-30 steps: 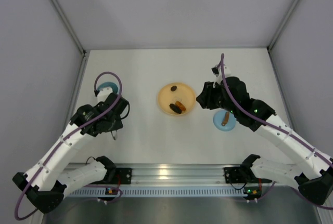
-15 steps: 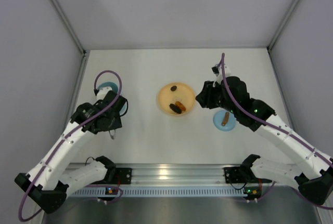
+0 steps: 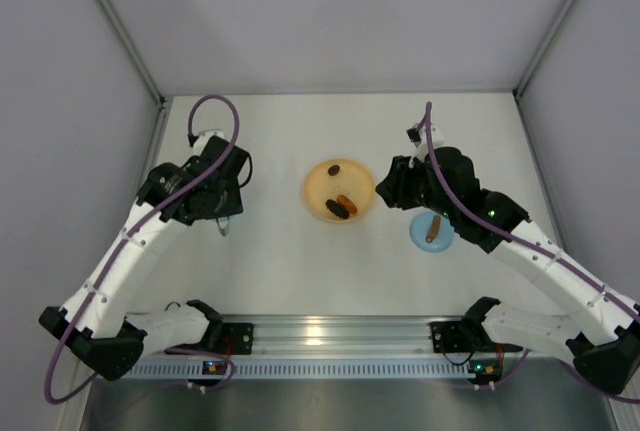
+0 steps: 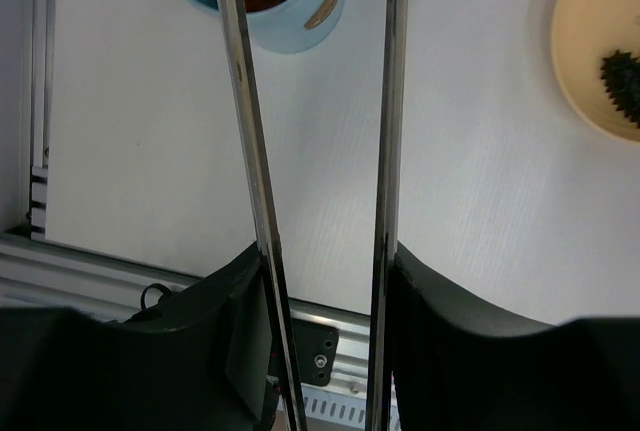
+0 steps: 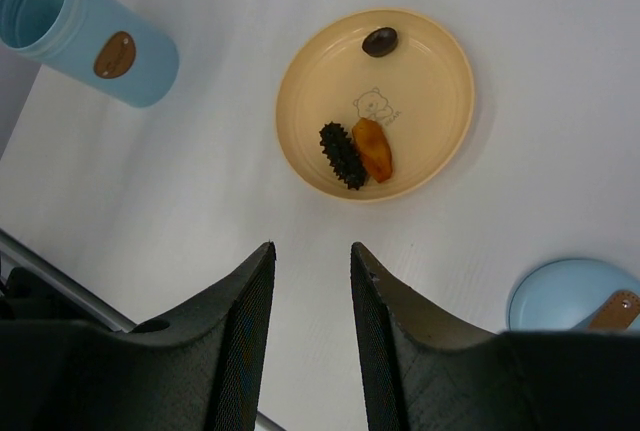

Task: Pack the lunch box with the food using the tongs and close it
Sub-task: Place the fake food in the packing box, then pick up the fake food from the plate.

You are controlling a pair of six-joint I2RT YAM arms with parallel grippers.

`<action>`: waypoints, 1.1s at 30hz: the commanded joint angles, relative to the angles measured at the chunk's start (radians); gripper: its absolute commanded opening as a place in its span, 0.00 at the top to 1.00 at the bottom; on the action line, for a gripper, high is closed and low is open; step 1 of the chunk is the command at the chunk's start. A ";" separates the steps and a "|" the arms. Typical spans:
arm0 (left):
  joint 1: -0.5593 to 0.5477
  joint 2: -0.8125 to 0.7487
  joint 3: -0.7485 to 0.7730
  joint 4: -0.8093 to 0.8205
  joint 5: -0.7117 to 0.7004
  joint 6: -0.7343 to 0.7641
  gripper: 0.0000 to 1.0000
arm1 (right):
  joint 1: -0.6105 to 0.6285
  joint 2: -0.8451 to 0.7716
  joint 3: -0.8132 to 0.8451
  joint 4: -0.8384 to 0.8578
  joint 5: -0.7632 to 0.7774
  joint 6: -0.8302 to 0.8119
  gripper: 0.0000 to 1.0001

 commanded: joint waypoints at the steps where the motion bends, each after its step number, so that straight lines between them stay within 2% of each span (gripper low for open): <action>1: 0.002 0.078 0.144 0.003 0.029 0.070 0.53 | -0.002 -0.001 0.033 0.026 0.012 -0.004 0.64; 5: -0.058 0.167 0.217 0.065 0.072 0.081 0.54 | 0.000 -0.007 0.038 0.012 0.033 -0.007 0.64; 7: -0.128 0.238 0.239 0.087 0.069 0.070 0.54 | -0.002 -0.009 0.038 0.006 0.039 -0.008 0.64; 12: -0.224 0.361 0.234 0.203 0.127 0.076 0.53 | -0.002 -0.010 0.038 -0.011 0.053 -0.010 0.64; 21: -0.231 0.534 0.150 0.415 0.310 0.128 0.53 | -0.002 -0.035 0.036 -0.045 0.092 -0.019 0.63; 27: -0.233 0.614 0.124 0.484 0.331 0.141 0.52 | -0.002 -0.033 0.030 -0.049 0.101 -0.025 0.63; 33: -0.231 0.714 0.174 0.493 0.310 0.154 0.50 | -0.002 -0.033 0.024 -0.049 0.113 -0.034 0.63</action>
